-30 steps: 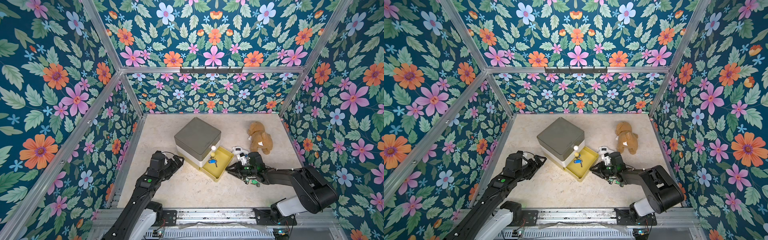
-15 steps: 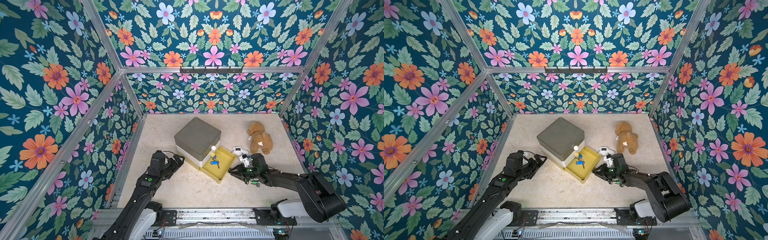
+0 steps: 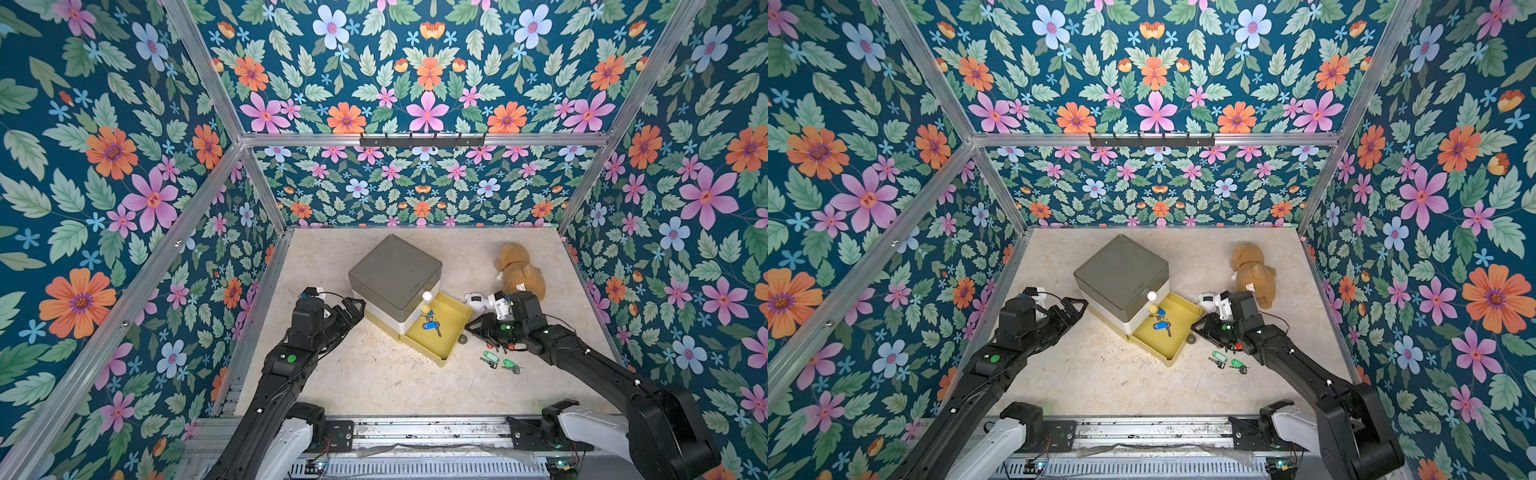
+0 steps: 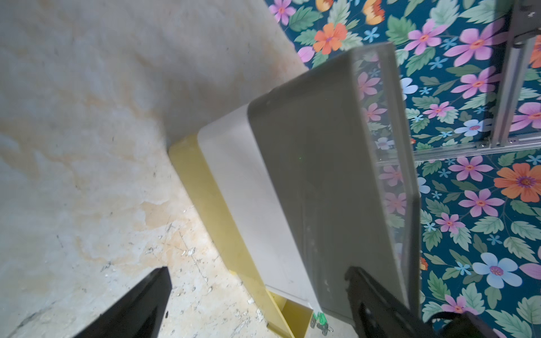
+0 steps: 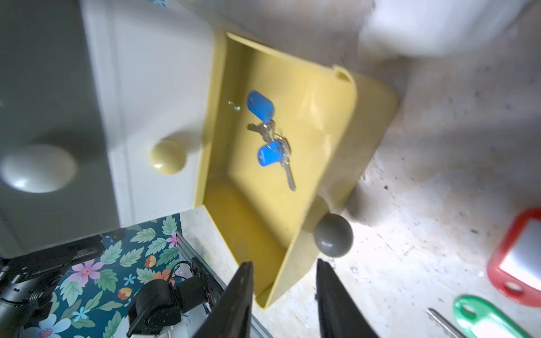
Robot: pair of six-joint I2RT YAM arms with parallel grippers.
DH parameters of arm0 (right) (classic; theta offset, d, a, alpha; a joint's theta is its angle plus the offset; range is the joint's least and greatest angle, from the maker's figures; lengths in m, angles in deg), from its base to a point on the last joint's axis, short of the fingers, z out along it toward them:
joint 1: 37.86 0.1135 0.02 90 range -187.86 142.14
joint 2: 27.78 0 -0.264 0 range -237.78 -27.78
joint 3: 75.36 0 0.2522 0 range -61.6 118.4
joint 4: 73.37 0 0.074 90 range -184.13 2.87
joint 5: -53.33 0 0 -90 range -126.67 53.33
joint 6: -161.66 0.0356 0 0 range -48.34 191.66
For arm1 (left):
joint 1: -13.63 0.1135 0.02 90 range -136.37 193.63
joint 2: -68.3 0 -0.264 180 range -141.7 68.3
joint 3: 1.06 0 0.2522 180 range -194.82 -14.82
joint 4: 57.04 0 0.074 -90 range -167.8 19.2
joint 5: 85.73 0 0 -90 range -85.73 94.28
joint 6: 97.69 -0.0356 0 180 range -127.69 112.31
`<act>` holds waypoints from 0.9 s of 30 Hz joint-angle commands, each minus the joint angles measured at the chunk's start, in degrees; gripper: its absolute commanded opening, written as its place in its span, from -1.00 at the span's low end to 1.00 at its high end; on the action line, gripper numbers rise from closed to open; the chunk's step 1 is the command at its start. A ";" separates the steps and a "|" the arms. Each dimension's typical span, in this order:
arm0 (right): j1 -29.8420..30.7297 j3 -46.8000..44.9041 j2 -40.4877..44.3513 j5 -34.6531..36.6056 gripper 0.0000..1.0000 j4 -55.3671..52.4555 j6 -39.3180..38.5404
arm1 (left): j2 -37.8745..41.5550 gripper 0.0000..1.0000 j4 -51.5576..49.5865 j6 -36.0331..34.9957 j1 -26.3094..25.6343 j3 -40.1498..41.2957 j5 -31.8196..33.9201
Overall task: Take the keys out of the drawer
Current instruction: Open the drawer in the storage box, then pick up the key from the drawer.
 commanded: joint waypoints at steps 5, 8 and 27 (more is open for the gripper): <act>3.35 13.26 -3.63 7.84 -0.20 -14.19 -6.14 | -1.50 0.98 -2.11 -12.72 -0.01 -11.20 0.60; 6.23 17.55 -9.53 9.68 -0.20 -14.08 -6.57 | -5.39 0.98 1.27 -14.81 -0.06 -15.08 -4.31; 10.73 23.96 -32.65 7.81 -0.37 -2.61 0.84 | -25.60 0.99 7.04 -18.16 -9.50 -25.13 -6.23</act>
